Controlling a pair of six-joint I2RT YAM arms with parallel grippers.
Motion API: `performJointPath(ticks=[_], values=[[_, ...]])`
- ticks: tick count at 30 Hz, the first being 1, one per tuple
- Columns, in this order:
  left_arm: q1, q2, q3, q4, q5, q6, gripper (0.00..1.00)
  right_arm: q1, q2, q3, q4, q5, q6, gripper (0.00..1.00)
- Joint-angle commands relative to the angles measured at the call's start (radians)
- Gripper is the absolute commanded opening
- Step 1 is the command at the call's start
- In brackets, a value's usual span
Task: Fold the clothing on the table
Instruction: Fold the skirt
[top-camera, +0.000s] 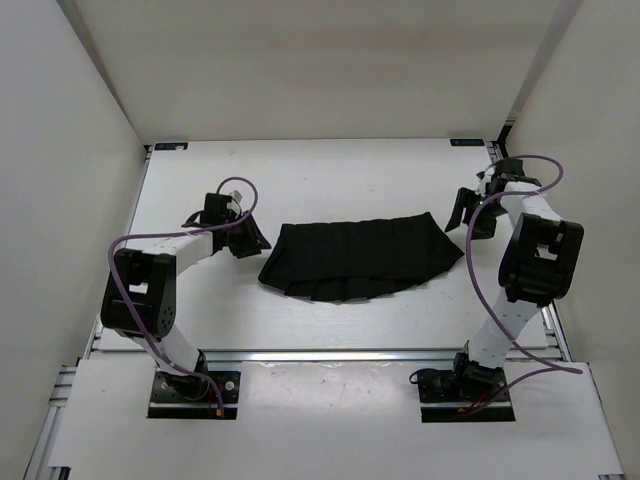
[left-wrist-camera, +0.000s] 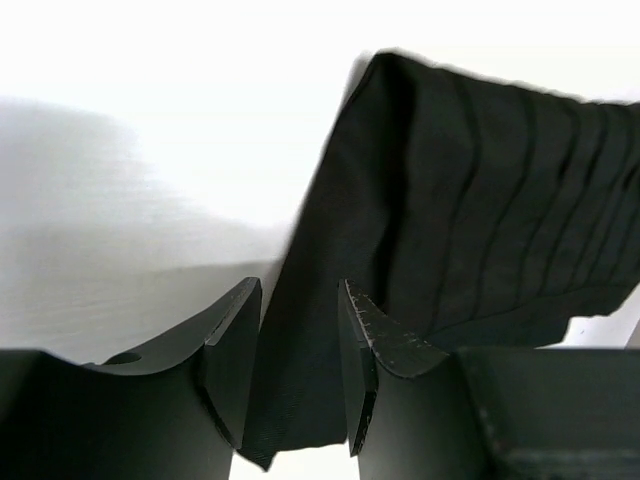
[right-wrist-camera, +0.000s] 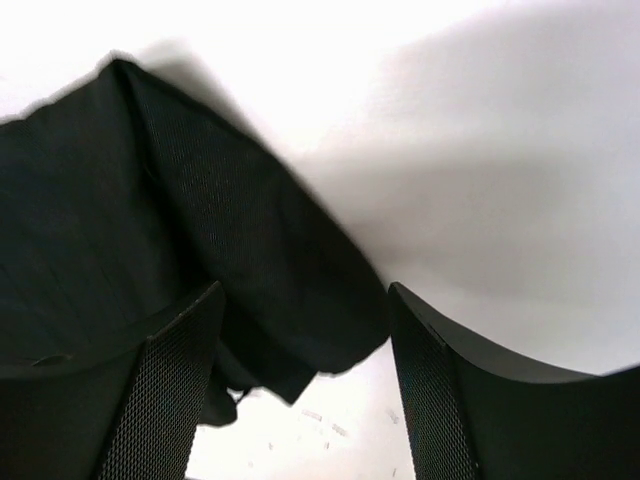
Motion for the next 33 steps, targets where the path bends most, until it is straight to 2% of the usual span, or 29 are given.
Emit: performJointPath(ticks=[1,9,14,19,21,22,23,24,25,26,27,33], values=[[-0.006,-0.050,-0.054,0.045,-0.004,0.009,0.47,-0.045,0.025,0.022,0.099,-0.169,-0.046,0.72],[-0.037,-0.060,-0.174,0.073,0.008,-0.021,0.48,-0.055,0.152,0.031,0.121,-0.419,-0.085,0.73],[-0.046,-0.057,-0.180,0.079,0.008,-0.032,0.48,-0.038,0.180,-0.022,0.159,-0.603,-0.060,0.76],[-0.043,-0.045,-0.158,0.083,0.016,-0.043,0.48,0.017,0.158,-0.091,0.173,-0.641,-0.032,0.74],[-0.049,-0.031,-0.152,0.092,0.022,-0.047,0.48,0.042,0.155,-0.114,0.163,-0.654,-0.040,0.66],[-0.052,-0.029,-0.151,0.096,0.025,-0.052,0.48,0.054,0.155,-0.136,0.150,-0.662,-0.042,0.57],[-0.054,-0.026,-0.145,0.099,0.039,-0.053,0.48,0.068,0.148,-0.154,0.158,-0.670,-0.040,0.46],[-0.058,-0.023,-0.142,0.103,0.036,-0.056,0.47,0.070,0.140,-0.180,0.153,-0.677,-0.033,0.30],[-0.057,-0.023,-0.134,0.103,0.036,-0.058,0.48,0.079,0.125,-0.211,0.156,-0.679,-0.043,0.20],[-0.061,-0.018,-0.132,0.102,0.036,-0.057,0.48,0.088,0.103,-0.228,0.167,-0.665,-0.039,0.03],[-0.061,-0.017,-0.126,0.106,0.034,-0.058,0.48,0.091,0.095,-0.260,0.176,-0.644,-0.039,0.00],[-0.083,0.005,-0.122,0.126,0.043,-0.072,0.48,0.081,-0.047,-0.341,0.149,-0.514,-0.013,0.00]])
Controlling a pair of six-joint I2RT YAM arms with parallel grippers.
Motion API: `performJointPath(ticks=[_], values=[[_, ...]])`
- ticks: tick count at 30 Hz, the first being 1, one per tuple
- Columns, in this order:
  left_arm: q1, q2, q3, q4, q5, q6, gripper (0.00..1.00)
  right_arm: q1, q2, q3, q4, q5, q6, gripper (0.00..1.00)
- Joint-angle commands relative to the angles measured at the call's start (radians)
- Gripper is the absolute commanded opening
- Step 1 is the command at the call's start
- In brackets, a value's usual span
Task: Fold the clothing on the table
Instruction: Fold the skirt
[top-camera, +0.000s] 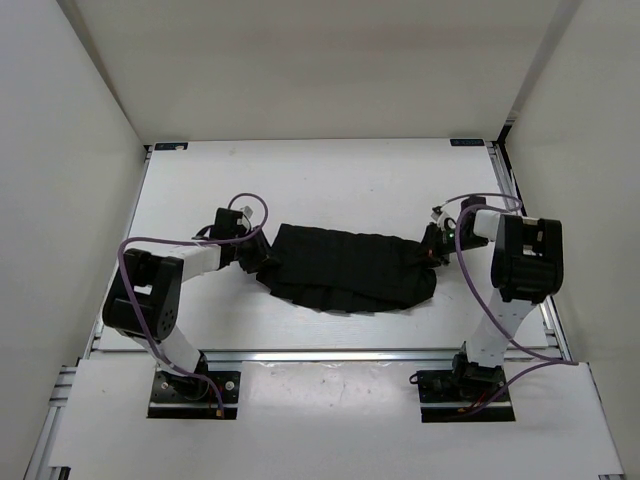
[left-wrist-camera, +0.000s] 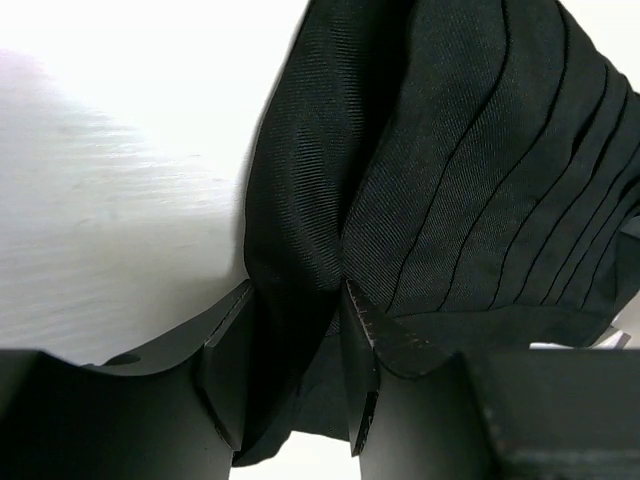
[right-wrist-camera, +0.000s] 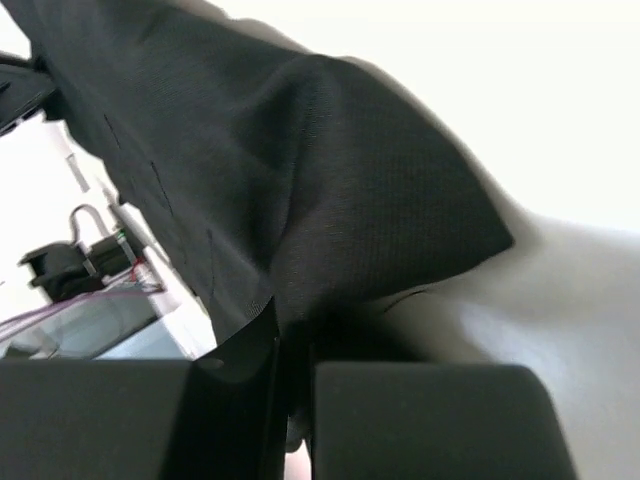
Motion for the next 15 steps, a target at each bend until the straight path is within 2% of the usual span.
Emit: performJointPath(ticks=[1,6,11,15], values=[[-0.027,0.016,0.020,0.027,0.015,-0.013,0.48,-0.018,-0.101,-0.010,-0.035,0.102,0.003,0.00],[-0.095,0.031,0.019,0.064,0.028,-0.041,0.48,-0.021,-0.199,0.036,-0.081,0.207,0.011,0.00],[-0.182,0.071,0.062,0.078,0.062,-0.061,0.48,0.009,-0.240,0.119,-0.130,0.231,0.035,0.00],[-0.216,0.097,0.095,0.080,0.061,-0.065,0.48,0.093,-0.289,0.214,-0.153,0.258,0.090,0.00]])
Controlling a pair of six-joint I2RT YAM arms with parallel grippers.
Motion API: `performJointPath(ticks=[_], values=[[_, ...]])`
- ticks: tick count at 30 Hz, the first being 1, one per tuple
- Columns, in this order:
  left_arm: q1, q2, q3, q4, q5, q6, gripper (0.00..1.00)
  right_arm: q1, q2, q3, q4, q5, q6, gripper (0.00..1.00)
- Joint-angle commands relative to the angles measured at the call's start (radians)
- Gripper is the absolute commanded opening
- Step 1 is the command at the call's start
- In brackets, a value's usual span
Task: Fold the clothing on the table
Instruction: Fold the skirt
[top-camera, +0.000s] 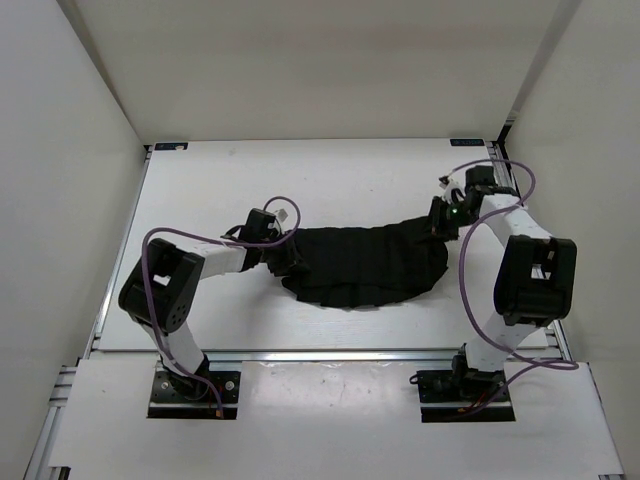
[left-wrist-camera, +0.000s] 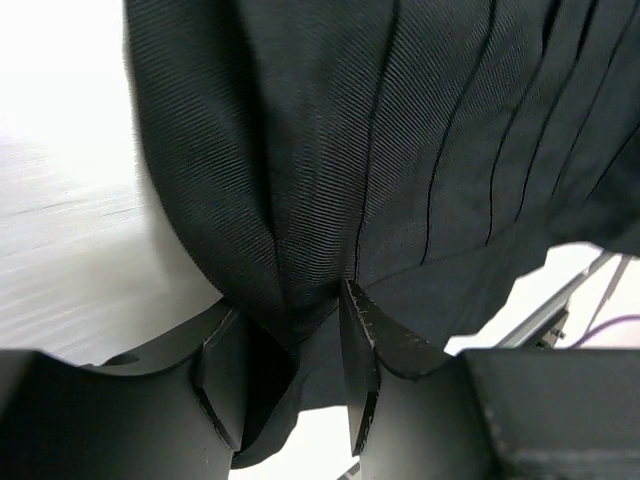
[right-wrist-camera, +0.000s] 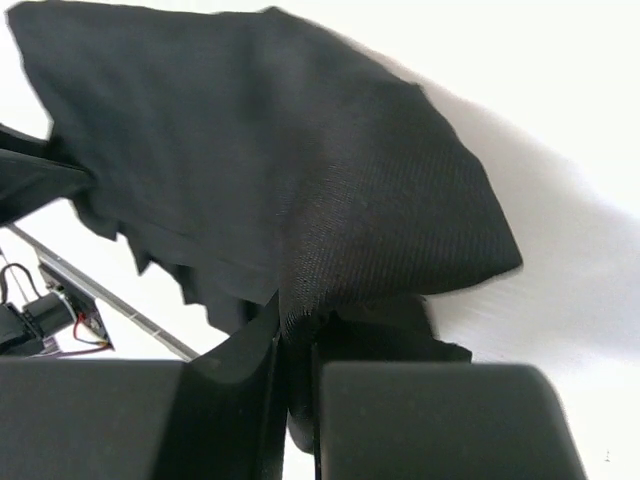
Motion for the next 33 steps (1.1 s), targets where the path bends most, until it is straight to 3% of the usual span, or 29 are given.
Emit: performJointPath(ticks=[1,9,13,31,33], values=[[-0.029,0.017,0.032,0.014,0.021,-0.010,0.49,0.097,-0.083,0.111,-0.039,0.027,0.057,0.00],[-0.041,0.041,0.037,0.034,0.043,-0.028,0.48,0.312,-0.042,0.275,0.007,0.006,0.180,0.01],[-0.050,0.037,0.038,0.037,0.046,-0.025,0.48,0.401,0.082,0.373,0.037,-0.016,0.211,0.00],[0.012,-0.035,-0.078,0.097,0.060,-0.033,0.49,0.582,0.472,0.686,0.095,-0.163,0.329,0.00],[0.020,-0.044,-0.086,0.095,0.060,-0.031,0.50,0.587,0.479,0.685,0.102,-0.207,0.343,0.08]])
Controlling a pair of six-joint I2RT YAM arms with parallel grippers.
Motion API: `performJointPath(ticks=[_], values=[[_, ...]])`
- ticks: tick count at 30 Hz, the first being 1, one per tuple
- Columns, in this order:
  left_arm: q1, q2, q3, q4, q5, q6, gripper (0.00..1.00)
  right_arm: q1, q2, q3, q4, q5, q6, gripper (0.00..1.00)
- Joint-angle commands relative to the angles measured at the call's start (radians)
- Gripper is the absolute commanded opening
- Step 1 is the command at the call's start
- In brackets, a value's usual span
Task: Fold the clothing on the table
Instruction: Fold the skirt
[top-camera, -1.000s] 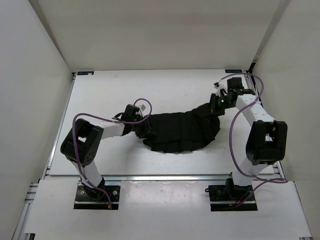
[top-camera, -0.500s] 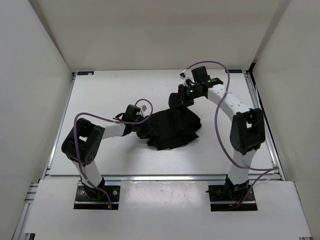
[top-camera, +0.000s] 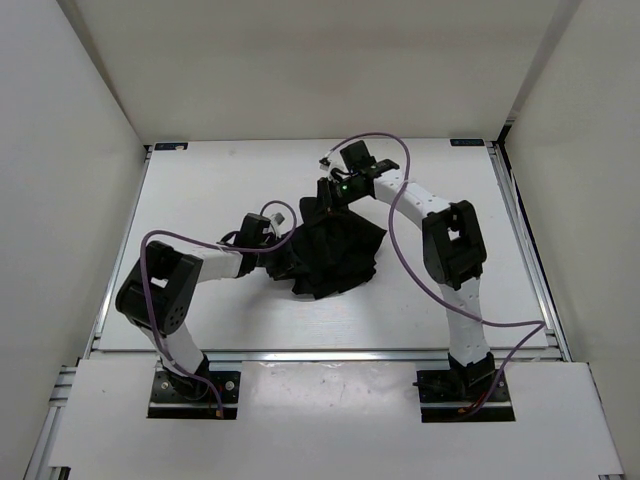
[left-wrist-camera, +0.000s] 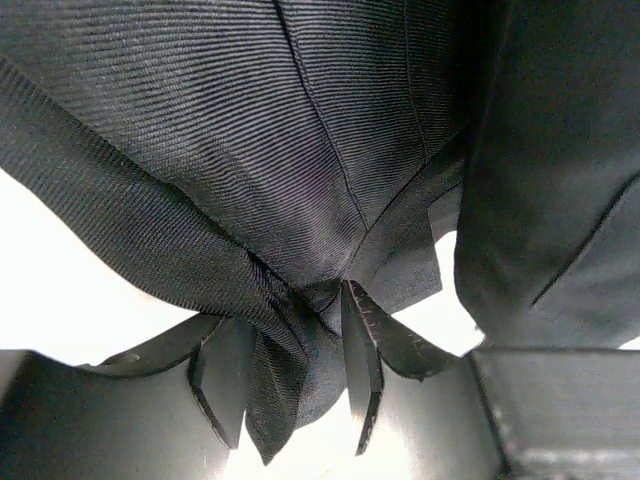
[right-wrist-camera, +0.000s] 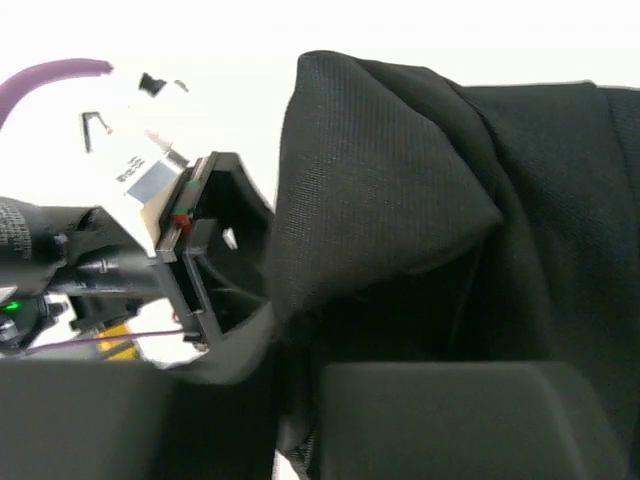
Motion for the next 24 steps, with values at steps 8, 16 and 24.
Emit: performJointPath(ticks=[8,16,24], values=[[0.141,-0.093,-0.027,0.018,0.048,-0.007,0.52,0.001,-0.168,-0.101,0.212,-0.329,0.147,0.58],[0.302,-0.267,0.089,-0.227,-0.031,0.111,0.52,-0.150,-0.380,-0.316,0.288,-0.261,0.187,0.25],[0.261,-0.219,0.174,-0.159,0.061,0.073,0.52,-0.164,-0.167,-0.137,0.205,-0.176,0.151,0.24]])
